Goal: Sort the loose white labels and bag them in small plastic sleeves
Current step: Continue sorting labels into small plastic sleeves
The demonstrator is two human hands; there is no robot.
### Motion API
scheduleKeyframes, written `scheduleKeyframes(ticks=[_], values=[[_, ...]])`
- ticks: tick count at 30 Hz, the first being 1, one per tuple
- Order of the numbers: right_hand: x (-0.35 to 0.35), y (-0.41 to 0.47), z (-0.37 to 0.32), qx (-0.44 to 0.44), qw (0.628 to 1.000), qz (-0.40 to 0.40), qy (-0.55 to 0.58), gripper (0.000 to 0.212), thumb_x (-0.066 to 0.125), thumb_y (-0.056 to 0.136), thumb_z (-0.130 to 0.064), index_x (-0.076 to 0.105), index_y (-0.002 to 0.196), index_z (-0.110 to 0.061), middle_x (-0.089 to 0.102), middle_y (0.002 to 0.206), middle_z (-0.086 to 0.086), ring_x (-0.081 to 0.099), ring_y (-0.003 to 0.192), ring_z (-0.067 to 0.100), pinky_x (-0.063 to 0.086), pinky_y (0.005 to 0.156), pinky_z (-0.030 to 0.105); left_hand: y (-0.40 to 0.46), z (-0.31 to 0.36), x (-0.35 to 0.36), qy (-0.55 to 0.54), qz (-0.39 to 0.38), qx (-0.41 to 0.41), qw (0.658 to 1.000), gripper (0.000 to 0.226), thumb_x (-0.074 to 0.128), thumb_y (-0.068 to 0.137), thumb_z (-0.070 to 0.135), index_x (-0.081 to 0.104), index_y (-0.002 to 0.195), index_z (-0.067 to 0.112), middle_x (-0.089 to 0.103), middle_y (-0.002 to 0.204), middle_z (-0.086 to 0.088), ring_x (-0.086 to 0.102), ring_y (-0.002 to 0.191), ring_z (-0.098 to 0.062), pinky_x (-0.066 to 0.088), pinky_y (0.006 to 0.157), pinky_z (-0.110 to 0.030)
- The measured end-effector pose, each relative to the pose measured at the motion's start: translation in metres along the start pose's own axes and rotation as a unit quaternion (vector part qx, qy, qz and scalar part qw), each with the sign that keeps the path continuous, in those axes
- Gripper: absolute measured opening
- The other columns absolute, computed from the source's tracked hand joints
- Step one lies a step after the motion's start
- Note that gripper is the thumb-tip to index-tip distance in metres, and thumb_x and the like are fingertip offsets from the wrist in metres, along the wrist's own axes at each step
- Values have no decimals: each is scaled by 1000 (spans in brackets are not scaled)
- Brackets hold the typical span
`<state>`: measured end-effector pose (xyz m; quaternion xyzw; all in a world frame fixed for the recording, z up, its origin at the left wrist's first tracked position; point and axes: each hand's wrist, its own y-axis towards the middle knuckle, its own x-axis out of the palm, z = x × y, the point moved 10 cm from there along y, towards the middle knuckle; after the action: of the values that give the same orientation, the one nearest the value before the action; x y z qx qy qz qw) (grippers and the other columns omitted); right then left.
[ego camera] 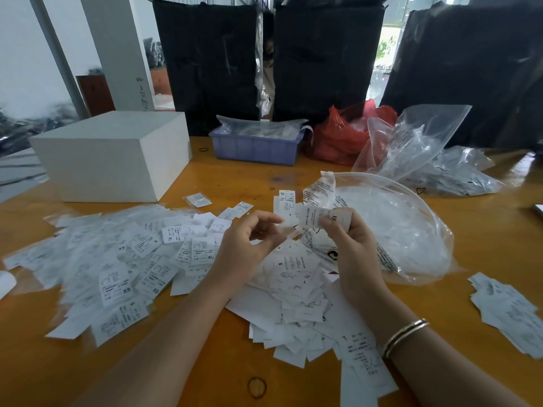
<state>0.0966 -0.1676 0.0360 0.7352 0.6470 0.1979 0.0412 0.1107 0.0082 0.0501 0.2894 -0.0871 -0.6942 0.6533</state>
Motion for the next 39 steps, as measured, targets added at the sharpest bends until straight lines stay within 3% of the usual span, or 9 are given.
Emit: scheduleKeyframes(ticks=[4, 12, 18, 22, 24, 31, 36, 39], values=[[-5, 2, -5, -14, 1000, 10, 3, 3, 62, 88, -13, 61, 86, -12, 69, 74, -10, 64, 69, -1, 47, 59, 9, 0, -1, -1, -33, 2, -10, 999, 26, 71, 82, 12, 62, 94, 32, 67, 82, 17, 63, 77, 2, 49, 69, -9], [3, 1, -2, -8, 999, -37, -30, 4, 63, 88, -12, 61, 85, -11, 68, 80, 0, 64, 72, 12, 51, 62, 18, 0, -1, 2, -59, -12, -23, 998, 23, 70, 83, 10, 63, 96, 27, 66, 84, 10, 62, 75, 3, 50, 69, -11], [9, -1, -4, -19, 994, -52, -89, 17, 63, 87, -14, 62, 76, -26, 65, 72, -8, 61, 66, 7, 49, 59, 18, 0, -1, 5, -64, -21, -30, 997, 20, 70, 83, 14, 64, 94, 30, 67, 87, 9, 62, 77, 2, 49, 67, -10], [16, -4, -9, -47, 979, -64, -186, 12, 63, 88, -18, 59, 79, -26, 64, 77, -3, 62, 76, 28, 52, 63, 39, 1, -2, 8, -57, -35, -37, 997, 18, 69, 84, 14, 67, 91, 30, 69, 82, 7, 62, 77, 1, 49, 68, -10], [17, -5, -10, -51, 977, -64, -198, 10, 62, 89, -18, 59, 83, -25, 65, 80, -2, 62, 78, 28, 53, 63, 37, 0, -2, 8, -43, -38, -36, 998, 17, 69, 84, 13, 67, 89, 29, 69, 81, 12, 62, 75, 5, 47, 66, -8], [-3, -2, -16, -42, 994, 23, -102, 6, 56, 92, -18, 58, 86, -15, 64, 81, 13, 61, 71, 31, 54, 66, 46, 1, 0, 5, -42, -31, -32, 998, 16, 65, 87, 16, 68, 83, 32, 69, 80, 26, 63, 77, 8, 44, 66, -4], [4, -4, -13, -35, 997, 3, -70, 13, 60, 85, -29, 59, 87, -17, 67, 79, 4, 63, 71, 25, 54, 62, 36, -2, 5, 12, -43, -60, -37, 997, 13, 65, 85, 25, 67, 79, 36, 67, 77, 32, 61, 81, 15, 42, 66, 1], [7, -5, -13, -40, 997, -19, -63, 20, 60, 81, -35, 60, 87, -16, 68, 77, -1, 64, 68, 17, 53, 59, 27, -4, 6, 18, -74, -90, -49, 992, 7, 63, 78, 37, 69, 82, 38, 70, 81, 27, 63, 83, 10, 43, 69, -1]])
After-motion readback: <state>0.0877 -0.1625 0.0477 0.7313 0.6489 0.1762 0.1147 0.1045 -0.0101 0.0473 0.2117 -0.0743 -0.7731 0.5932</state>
